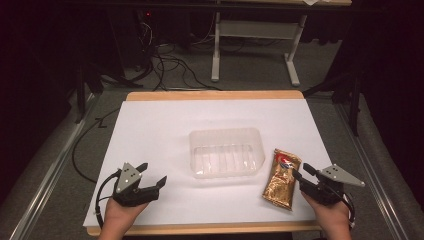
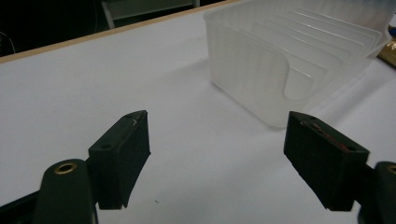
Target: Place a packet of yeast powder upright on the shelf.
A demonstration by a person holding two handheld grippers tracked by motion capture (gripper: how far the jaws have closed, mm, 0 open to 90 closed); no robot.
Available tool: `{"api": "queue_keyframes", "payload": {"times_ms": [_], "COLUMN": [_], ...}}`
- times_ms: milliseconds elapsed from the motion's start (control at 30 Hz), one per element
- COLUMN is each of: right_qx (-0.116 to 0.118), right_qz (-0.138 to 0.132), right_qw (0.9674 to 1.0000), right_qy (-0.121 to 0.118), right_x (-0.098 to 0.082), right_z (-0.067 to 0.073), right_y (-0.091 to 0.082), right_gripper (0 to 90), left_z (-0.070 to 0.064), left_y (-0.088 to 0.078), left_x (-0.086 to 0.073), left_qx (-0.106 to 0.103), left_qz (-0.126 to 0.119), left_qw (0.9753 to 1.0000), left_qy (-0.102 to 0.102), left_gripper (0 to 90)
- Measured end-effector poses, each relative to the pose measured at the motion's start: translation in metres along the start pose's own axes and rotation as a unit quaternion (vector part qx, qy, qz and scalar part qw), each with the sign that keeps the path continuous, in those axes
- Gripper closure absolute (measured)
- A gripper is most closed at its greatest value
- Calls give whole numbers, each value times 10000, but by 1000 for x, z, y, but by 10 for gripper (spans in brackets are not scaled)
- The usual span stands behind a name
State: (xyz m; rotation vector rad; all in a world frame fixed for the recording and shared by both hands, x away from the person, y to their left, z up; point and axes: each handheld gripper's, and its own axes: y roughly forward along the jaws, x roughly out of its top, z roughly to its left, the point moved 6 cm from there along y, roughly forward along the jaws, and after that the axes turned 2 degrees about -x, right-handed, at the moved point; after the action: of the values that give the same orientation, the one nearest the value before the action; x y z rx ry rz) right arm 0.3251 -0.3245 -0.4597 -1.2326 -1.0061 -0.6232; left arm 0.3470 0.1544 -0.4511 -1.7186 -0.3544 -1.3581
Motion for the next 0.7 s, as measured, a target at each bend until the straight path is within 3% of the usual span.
{"api": "queue_keyframes", "payload": {"times_ms": [100,133,233,267,300,333,467,700], "right_qx": [-60,-108,-122,-93,-93,-55,0,114], "right_qz": [127,275,437,620,620,832,1147,1511], "right_qw": [9999,9993,9983,9967,9967,9948,9919,9882], "right_qy": [82,210,362,515,515,586,548,235], "right_x": [-6,-12,-19,-27,-27,-35,-45,-51], "right_z": [-6,-11,-17,-20,-20,-23,-20,-9], "right_y": [0,-1,-2,-3,-3,-2,-2,5], "right_gripper": [588,626,671,738,738,797,886,900], "left_z": [-2,-3,-3,-4,-4,-4,-3,-1], "left_y": [6,9,13,16,16,18,25,26], "left_x": [2,3,5,6,6,7,7,6], "left_qx": [-48,-87,-27,13,13,32,121,146], "left_qz": [82,76,83,64,64,67,156,133], "left_qw": [9999,9999,9999,10000,10000,9999,9996,9997], "left_qy": [31,44,67,69,69,107,180,150], "left_gripper": [243,273,322,338,350,363,382,354]}}
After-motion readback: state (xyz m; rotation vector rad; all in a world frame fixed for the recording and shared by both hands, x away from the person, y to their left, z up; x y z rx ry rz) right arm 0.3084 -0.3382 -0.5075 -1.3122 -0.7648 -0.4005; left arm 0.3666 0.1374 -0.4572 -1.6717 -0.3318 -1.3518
